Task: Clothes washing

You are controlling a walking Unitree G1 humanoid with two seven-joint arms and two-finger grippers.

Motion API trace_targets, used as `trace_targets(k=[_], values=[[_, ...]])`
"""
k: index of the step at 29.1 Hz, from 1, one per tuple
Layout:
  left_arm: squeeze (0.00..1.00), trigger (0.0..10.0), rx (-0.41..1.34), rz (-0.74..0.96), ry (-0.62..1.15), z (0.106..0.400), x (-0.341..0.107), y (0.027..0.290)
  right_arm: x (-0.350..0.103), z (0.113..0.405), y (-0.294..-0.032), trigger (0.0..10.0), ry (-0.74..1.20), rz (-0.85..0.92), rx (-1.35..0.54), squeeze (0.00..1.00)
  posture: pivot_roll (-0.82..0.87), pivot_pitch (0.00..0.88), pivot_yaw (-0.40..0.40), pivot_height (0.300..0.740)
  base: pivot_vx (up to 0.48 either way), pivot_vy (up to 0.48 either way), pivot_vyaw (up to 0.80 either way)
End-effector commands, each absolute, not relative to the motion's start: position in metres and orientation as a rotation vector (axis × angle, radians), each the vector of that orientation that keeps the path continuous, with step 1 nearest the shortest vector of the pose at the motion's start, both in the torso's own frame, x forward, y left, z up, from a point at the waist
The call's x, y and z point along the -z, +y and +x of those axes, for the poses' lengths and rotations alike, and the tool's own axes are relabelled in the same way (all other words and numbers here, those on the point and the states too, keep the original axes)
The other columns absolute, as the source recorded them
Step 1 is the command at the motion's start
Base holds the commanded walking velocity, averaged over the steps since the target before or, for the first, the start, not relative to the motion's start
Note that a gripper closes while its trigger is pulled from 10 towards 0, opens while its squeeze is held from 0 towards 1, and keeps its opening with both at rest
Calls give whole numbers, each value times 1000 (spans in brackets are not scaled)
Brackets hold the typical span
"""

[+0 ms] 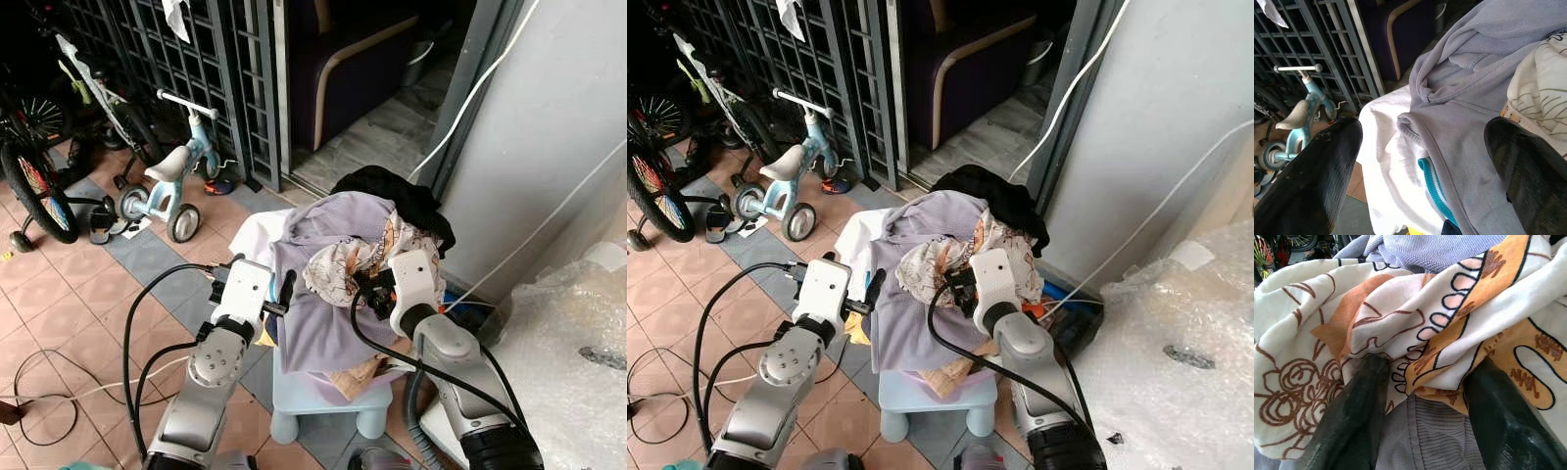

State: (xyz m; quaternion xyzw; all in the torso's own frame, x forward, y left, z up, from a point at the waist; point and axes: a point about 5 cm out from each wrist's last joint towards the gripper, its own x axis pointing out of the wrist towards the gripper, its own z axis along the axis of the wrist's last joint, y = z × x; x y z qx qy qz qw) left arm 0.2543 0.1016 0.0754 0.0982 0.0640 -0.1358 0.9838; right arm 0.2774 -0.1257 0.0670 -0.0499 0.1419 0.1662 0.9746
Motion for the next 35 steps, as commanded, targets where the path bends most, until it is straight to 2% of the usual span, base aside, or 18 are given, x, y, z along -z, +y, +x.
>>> trace_targets(k=[1,13,20,31,35], values=[[0,10000,274,216,127,255,-75,102,-68,281,-124,0,279,-99,-318,0,-59,0,31,740,0,0,0],[0,10000,281,221,130,257,-74,99,-90,292,-138,0,129,-78,-205,0,-73,0,32,740,0,0,0],[0,10000,287,219,131,258,-73,97,-100,294,-138,0,50,-74,-200,0,-80,0,34,740,0,0,0],[0,10000,284,224,125,259,-73,96,-90,292,-130,0,93,-65,-236,0,-81,0,35,740,0,0,0],[0,10000,237,223,121,262,-75,99,-101,294,-130,0,50,-52,-223,0,-80,0,35,740,0,0,0]])
